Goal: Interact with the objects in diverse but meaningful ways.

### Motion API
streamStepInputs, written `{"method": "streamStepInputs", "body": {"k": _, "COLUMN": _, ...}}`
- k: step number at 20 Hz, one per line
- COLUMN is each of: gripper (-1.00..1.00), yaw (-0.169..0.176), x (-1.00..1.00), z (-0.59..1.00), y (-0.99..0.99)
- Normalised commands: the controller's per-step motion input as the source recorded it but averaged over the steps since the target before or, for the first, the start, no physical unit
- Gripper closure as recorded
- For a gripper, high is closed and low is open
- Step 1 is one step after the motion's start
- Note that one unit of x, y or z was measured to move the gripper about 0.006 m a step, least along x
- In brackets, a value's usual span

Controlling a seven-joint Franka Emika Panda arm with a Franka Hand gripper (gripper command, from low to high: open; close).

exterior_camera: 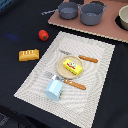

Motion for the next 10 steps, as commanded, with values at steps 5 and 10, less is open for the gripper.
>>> {"method": "streamStepInputs", "body": {"k": 5, "gripper": -1.0, "yaw": 0.001, "x": 0.0, "z": 0.0, "y": 0.0}}
{"method": "streamStepInputs", "body": {"k": 10, "gripper": -1.0, "yaw": -0.019, "x": 0.07, "z": -0.21, "y": -0.1}}
